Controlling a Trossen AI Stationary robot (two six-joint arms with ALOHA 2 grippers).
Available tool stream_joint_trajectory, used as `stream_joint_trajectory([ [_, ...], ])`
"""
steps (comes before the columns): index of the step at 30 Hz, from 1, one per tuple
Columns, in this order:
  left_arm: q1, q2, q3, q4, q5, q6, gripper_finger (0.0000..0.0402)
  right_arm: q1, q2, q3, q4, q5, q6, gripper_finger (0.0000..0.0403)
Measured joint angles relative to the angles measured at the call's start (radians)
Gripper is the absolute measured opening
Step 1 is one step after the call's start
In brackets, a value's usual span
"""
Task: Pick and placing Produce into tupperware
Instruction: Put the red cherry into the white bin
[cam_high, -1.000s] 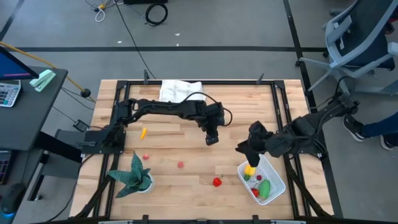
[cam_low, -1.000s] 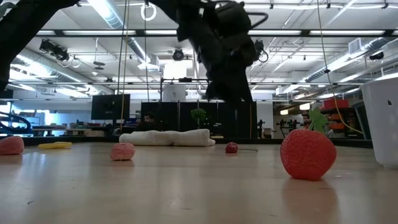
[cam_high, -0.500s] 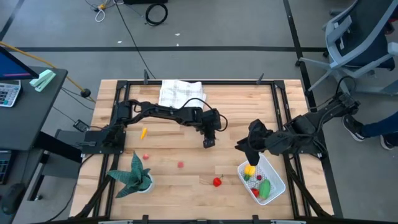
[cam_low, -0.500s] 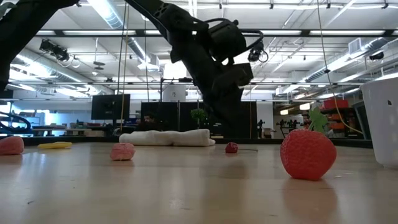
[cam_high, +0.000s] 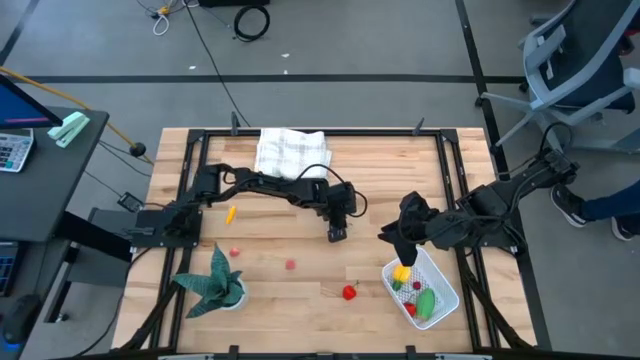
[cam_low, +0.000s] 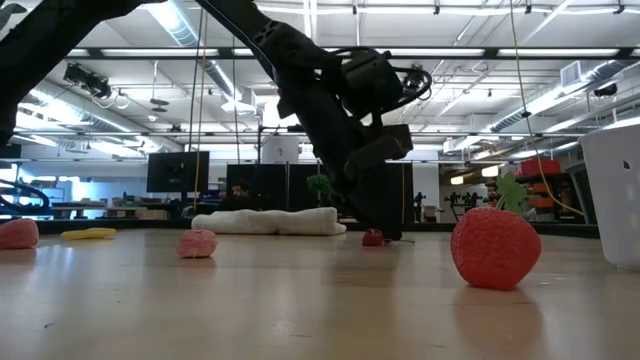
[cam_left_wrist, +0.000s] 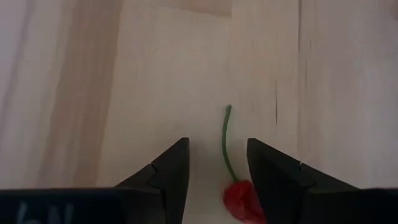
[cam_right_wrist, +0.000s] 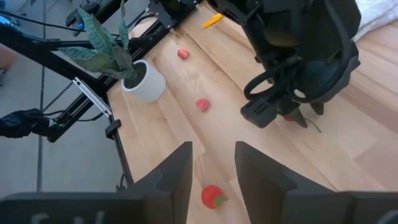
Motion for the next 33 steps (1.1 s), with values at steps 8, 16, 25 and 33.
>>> stream_joint_trajectory([
  [8, -0.016, 0.004, 0.001, 0.026, 0.001, 0.005, 0.0162, 0.000, 0.000, 0.000, -0.012, 0.000, 0.000, 0.0128],
  [16, -0.016, 0.004, 0.001, 0.025, -0.040, 0.006, 0.0147, 0.000, 0.000, 0.000, -0.013, 0.000, 0.000, 0.0128],
  [25, -0.014, 0.004, 0.001, 0.024, -0.041, 0.008, 0.0085, 0.001, 0.000, 0.000, -0.013, 0.000, -0.001, 0.0128],
  [33, -0.014, 0.040, 0.006, 0.022, -0.039, -0.024, 0.0073, 0.001, 0.000, 0.000, -0.013, -0.002, -0.007, 0.0128],
])
